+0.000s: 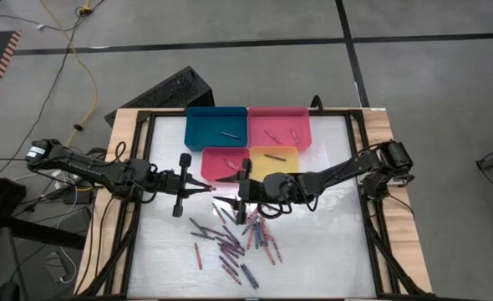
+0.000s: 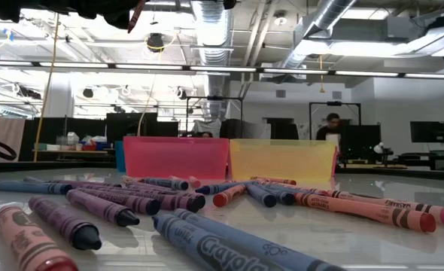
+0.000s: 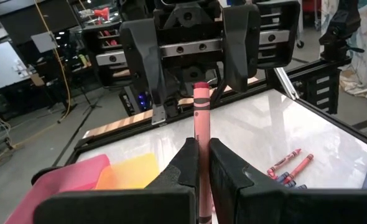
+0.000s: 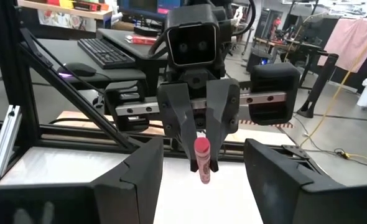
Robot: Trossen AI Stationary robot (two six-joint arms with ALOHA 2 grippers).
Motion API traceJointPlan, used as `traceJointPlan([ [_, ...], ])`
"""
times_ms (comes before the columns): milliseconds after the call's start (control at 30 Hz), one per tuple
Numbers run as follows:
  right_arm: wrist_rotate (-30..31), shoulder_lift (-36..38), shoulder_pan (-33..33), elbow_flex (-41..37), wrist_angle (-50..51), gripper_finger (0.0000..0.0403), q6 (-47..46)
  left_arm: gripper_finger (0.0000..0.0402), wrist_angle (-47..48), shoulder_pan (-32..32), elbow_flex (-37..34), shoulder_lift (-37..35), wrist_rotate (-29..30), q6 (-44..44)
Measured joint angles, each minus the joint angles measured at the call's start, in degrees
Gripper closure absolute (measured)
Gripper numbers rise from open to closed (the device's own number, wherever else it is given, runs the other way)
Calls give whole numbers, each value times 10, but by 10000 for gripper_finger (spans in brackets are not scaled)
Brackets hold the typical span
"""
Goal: Sort crayons
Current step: Put the red crayon into the red bin
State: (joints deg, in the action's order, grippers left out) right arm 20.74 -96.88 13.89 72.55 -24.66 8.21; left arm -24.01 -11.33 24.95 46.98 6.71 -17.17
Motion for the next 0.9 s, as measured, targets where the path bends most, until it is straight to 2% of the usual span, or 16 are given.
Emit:
traceJointPlan([
  [567,-16,0,-6,0,-17,184,13,399,-24,0,0,0,0,-18],
  [900,-18,0,-6,0,-12,184,13,399,-56,0,0,53,1,-19],
])
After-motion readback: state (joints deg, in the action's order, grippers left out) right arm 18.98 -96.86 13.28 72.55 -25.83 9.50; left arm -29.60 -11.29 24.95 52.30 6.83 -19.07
